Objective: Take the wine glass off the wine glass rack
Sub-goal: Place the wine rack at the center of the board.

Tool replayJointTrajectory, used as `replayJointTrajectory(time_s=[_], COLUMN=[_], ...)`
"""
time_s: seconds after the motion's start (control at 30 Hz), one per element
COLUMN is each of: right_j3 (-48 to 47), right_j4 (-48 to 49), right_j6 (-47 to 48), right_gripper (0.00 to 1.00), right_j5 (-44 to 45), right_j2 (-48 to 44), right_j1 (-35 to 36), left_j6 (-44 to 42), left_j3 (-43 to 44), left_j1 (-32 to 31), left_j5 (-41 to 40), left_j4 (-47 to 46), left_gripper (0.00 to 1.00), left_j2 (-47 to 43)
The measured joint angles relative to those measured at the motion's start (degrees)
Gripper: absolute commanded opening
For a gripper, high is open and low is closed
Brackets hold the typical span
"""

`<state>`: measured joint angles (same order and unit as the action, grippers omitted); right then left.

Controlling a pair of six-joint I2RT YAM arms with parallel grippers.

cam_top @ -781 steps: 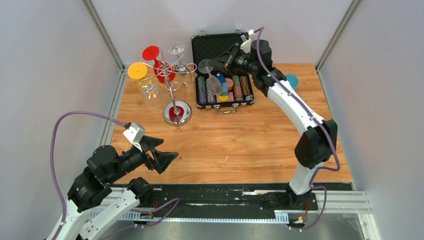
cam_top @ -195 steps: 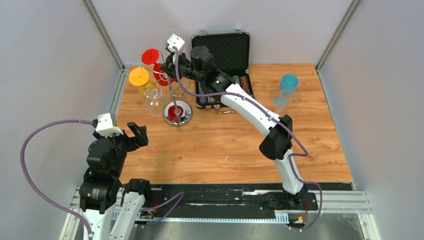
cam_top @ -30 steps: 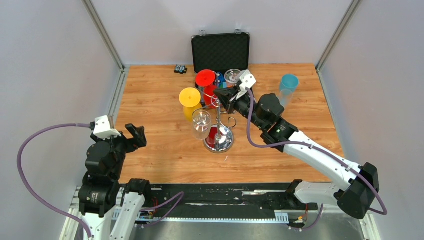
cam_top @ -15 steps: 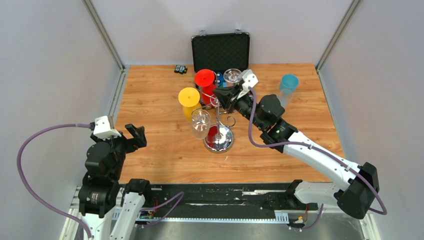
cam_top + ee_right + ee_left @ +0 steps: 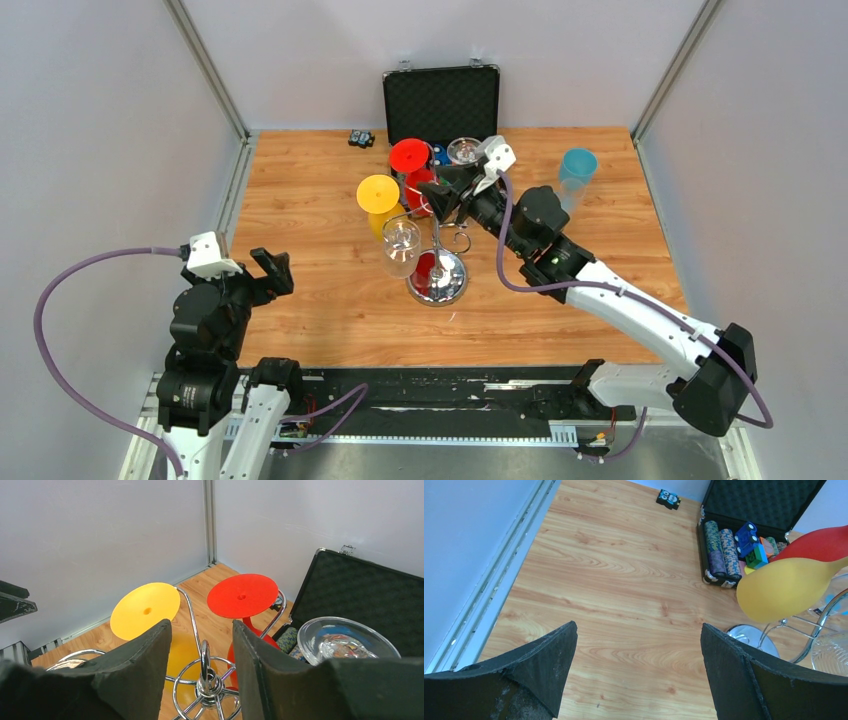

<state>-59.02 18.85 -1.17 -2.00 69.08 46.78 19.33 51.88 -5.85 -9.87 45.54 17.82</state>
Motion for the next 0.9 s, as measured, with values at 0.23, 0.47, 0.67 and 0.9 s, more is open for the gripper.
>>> replayJointTrajectory(time_s=[0.23, 0.47, 0.67, 0.9], right_j3=[-2.71, -7.52, -8.26, -3.50], right_j4=[-4.50, -13.73, -23.10, -30.45], right_j6=[0.22, -0.35, -2.71, -5.25], right_gripper=[0.59, 0.76, 0.84, 0.87], right_j5=[0.00, -0.87, -0.31, 1.95], right_j2=[-2.34, -7.45, -14.78, -26.71], right_j1=[0.00, 0.00, 0.00, 0.00], left_j6=[-0.20, -0.26, 0.63, 5.03], left_j3=[-0.20, -0.20, -0.07, 1.53], left_j1=[0.00, 0.00, 0.00, 0.00], left_j5=[0.81, 3.45, 9.70, 18.75], left_j4=[-0.13, -0.39, -0.83, -1.84], left_gripper=[1.00, 1.00, 1.00, 1.00], left_j2=[0.07, 2.47, 6.95, 11.30])
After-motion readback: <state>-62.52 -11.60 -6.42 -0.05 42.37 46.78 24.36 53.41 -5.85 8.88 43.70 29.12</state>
